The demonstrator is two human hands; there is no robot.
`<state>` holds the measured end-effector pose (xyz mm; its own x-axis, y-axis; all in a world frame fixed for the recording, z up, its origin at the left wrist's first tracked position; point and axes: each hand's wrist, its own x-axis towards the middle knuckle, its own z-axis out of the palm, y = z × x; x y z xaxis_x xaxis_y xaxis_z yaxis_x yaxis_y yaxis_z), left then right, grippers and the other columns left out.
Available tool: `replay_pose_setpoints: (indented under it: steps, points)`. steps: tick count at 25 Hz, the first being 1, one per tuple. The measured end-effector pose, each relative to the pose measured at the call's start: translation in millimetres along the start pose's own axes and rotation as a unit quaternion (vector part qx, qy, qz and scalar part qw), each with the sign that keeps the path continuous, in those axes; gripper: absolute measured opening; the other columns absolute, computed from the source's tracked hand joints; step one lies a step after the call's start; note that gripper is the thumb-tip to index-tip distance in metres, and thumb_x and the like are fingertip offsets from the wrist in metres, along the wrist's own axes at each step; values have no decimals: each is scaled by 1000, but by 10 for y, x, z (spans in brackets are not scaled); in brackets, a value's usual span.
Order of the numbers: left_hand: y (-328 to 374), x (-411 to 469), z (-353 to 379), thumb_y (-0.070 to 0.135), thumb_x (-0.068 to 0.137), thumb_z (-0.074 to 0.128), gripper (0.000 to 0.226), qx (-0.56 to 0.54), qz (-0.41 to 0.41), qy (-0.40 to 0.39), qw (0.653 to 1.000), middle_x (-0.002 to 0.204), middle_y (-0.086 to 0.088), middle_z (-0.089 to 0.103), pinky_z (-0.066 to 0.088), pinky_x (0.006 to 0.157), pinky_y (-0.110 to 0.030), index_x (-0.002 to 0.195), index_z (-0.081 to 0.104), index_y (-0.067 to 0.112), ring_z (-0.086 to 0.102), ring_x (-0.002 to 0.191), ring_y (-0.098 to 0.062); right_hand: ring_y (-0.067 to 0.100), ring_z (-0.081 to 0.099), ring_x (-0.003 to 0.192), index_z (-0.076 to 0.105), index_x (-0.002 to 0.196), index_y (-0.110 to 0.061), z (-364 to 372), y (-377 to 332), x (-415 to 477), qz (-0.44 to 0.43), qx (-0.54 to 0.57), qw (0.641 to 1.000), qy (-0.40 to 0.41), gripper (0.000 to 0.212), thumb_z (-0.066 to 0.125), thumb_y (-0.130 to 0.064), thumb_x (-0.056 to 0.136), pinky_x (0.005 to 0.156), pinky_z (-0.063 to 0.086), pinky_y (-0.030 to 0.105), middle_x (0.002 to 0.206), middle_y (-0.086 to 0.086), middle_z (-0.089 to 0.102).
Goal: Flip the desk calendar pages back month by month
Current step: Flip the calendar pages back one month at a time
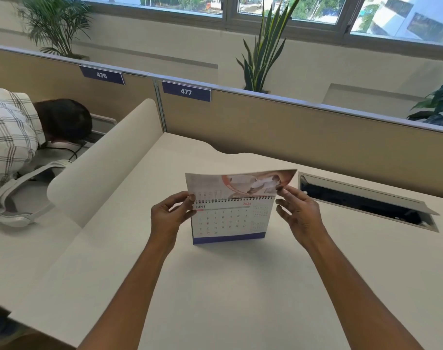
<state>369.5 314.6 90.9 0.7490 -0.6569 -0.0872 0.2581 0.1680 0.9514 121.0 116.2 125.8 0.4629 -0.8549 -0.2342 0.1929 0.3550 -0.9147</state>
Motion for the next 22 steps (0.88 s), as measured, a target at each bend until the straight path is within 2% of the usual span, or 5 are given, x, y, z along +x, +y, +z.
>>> replay_pose_setpoints:
  steps: [7,12,15,18,22]
  points:
    - [-14,141,-9,36,78,86,13,58,-2,31,998,99,1,84,61,70,-25,90,86,30,78,83,-12,14,75,81,76,105,-11,79,14,160,-15,-61,998,12,13,69,-17,96,72,59,29,97,6,79]
    - [-71,228,-21,28,85,86,4,82,-18,61,995,95,3,84,57,68,-32,89,86,28,67,69,-4,20,57,80,78,97,-10,129,79,272,-5,-92,993,74,13,72,-21,95,80,49,39,83,2,78]
    - [-100,257,-14,28,86,85,2,78,-31,70,994,86,7,83,53,65,-33,88,85,26,65,66,-1,18,57,86,77,94,-11,188,104,314,12,-99,991,88,12,72,-23,94,84,46,40,81,1,78]
    - [-136,287,11,28,86,85,3,71,-43,84,993,81,10,79,48,61,-30,84,84,27,59,64,-6,22,53,90,76,97,-8,202,128,356,31,-98,990,97,17,73,-24,93,86,43,44,93,12,76]
    - [-192,303,39,31,87,84,7,65,-68,100,991,85,5,79,47,62,-30,87,83,25,58,75,-17,17,55,89,73,91,-13,223,170,391,44,-102,989,100,14,73,-26,93,90,44,46,86,6,75]
